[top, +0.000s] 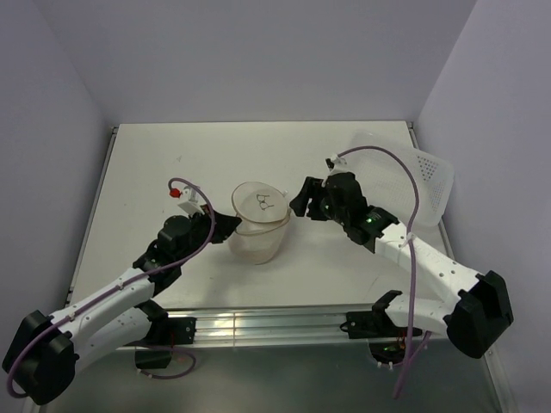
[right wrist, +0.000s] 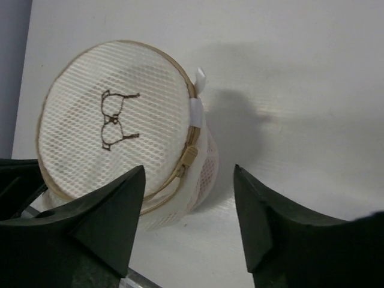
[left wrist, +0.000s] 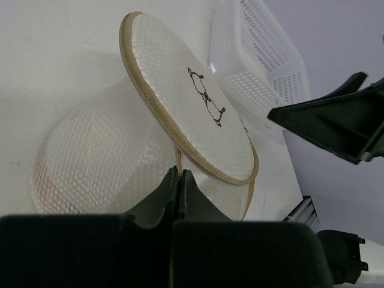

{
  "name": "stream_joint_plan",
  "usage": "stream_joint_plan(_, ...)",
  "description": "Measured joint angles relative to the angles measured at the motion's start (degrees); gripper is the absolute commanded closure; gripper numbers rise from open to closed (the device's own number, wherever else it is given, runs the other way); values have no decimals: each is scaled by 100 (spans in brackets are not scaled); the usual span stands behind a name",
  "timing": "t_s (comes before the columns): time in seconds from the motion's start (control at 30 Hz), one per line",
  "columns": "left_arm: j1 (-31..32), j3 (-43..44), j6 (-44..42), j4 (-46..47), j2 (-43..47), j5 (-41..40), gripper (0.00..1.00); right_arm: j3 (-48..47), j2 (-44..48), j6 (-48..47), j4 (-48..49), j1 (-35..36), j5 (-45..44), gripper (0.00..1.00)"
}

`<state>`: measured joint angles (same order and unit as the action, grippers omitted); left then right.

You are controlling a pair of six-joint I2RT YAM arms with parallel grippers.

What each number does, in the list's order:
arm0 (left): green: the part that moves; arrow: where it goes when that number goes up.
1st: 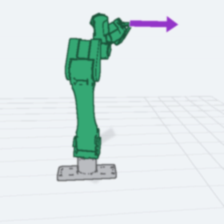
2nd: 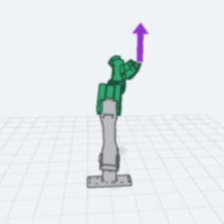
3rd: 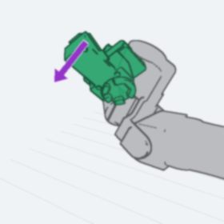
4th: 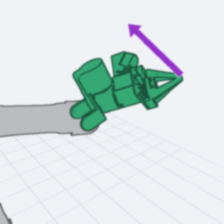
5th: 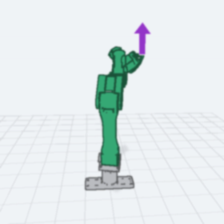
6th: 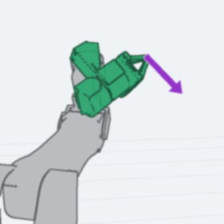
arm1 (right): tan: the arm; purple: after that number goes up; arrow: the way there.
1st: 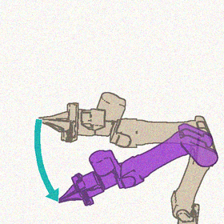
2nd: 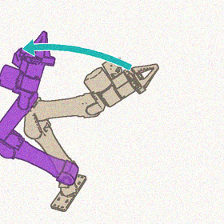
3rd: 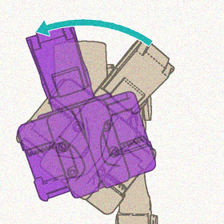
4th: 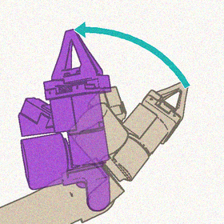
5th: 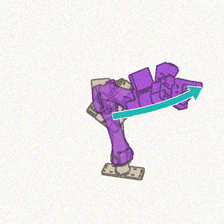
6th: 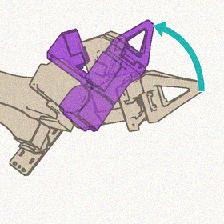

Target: Place the bra in the laundry bag and zip it closed

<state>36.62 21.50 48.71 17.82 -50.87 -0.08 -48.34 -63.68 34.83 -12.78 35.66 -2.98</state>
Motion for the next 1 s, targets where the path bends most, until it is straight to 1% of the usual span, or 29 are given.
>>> stream_joint_plan(0.13, -28, -2, -66, 0, 39, 0, 100, 332, -308, 208, 511, -157, 498, 27)
stream_joint_plan(0.33, -81, -2, -129, -2, 52, 0, 100, 619, -699, 686, 1624, -533, 1115, 31)
stream_joint_plan(0.6, -92, -2, -155, -11, 48, 0, 100, 662, -1287, 1082, 2315, -791, 1475, 32)
stream_joint_plan(0.63, -94, -2, -155, -11, 46, 2, 100, 678, -1368, 1121, 2380, -813, 1528, 33)
stream_joint_plan(0.7, -98, -2, -157, -11, 42, 17, 100, 730, -1506, 1193, 2557, -859, 1659, 39)
stream_joint_plan(0.73, -101, -2, -157, -11, 39, 20, 100, 758, -1565, 1226, 2625, -879, 1725, 44)
stream_joint_plan(0.8, -103, -2, -168, -11, 39, 22, 100, 765, -1674, 1303, 2717, -905, 1849, 50)
stream_joint_plan(0.83, -105, -2, -173, -11, 39, 22, 100, 765, -1722, 1338, 2787, -911, 1921, 57)
stream_joint_plan(0.93, -109, -2, -201, -11, 42, 20, 100, 796, -1779, 1434, 3036, -931, 2090, 66)
stream_joint_plan(0.97, -120, -2, -214, -11, 42, 22, 100, 817, -1786, 1462, 3121, -935, 2135, 72)
stream_joint_plan(1.0, -127, -2, -216, -11, 42, 20, 100, 839, -1790, 1480, 3185, -940, 2177, 87)
